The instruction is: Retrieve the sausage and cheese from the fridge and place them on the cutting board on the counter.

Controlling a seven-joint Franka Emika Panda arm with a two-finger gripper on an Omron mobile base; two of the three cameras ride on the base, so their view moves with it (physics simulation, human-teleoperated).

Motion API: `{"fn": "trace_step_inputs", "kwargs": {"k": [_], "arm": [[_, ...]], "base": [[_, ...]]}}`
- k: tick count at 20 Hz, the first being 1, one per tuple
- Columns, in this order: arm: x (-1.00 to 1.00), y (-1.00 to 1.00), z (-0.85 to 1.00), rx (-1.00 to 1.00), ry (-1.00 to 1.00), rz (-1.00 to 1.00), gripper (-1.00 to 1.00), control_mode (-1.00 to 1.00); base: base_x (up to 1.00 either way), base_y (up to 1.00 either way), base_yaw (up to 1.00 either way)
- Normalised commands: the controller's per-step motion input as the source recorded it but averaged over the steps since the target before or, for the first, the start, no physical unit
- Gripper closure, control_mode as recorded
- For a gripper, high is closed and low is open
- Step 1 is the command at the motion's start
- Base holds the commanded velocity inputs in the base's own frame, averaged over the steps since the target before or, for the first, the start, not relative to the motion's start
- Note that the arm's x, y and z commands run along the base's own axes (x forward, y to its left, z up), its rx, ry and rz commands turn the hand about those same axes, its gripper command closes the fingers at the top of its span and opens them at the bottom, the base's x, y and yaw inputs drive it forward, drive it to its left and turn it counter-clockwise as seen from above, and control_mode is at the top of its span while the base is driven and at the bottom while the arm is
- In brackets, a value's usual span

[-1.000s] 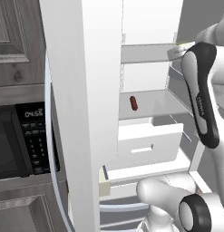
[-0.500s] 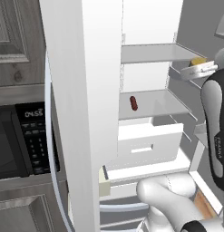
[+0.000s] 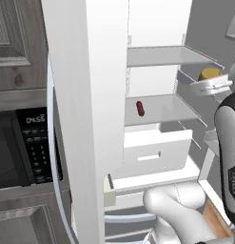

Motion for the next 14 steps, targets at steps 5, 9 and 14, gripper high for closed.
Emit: {"fn": "trace_step_inputs", "kwargs": {"k": [5,9,14], "arm": [[0.00,0.10,-0.02,0.00,0.00,0.00,1.00,1.00],[0.00,0.00,0.00,0.00,0.00,0.00,1.00,1.00],[0.00,0.00,0.00,0.00,0.00,0.00,1.00,1.00]], "base": [[0.00,0.01,0.00],[-0.17,0.00,0.00],[-0.81,0.00,0.00]]}}
